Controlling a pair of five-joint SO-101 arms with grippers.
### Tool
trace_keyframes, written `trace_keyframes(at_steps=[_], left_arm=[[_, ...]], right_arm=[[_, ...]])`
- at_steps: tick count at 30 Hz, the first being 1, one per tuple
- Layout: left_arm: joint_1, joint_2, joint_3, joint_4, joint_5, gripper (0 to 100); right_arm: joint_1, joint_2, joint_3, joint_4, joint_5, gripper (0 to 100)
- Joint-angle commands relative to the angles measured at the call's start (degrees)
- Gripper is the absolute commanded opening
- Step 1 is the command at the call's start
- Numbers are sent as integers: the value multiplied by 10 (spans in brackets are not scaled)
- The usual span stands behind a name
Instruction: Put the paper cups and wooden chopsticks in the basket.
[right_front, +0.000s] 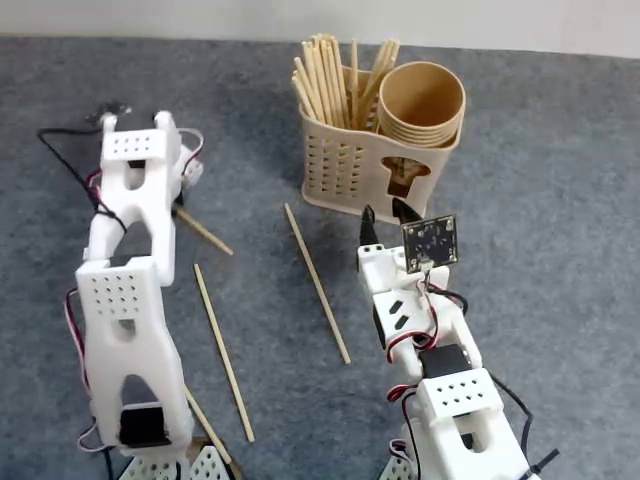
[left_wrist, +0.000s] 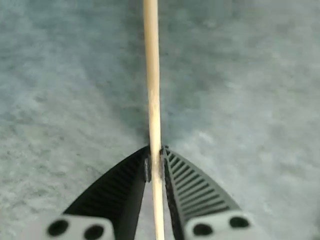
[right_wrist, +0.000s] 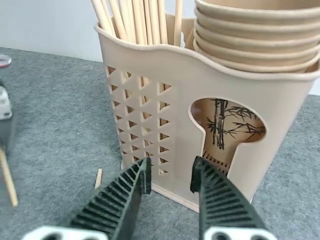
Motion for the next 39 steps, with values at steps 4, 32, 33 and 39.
trace_keyframes(at_steps=[4, 32, 33, 39], left_arm=[[41, -107, -144, 90, -33, 6], [188, -148, -535, -22, -215, 6], [199, -150, -535, -26, -215, 6], [255, -147, -535, -57, -255, 6]], right_arm=[[-5, -17, -1, -14, 7, 145], [16, -18, -4, -14, 4, 145], [16, -18, -4, -14, 4, 145], [16, -18, -5, -14, 6, 145]])
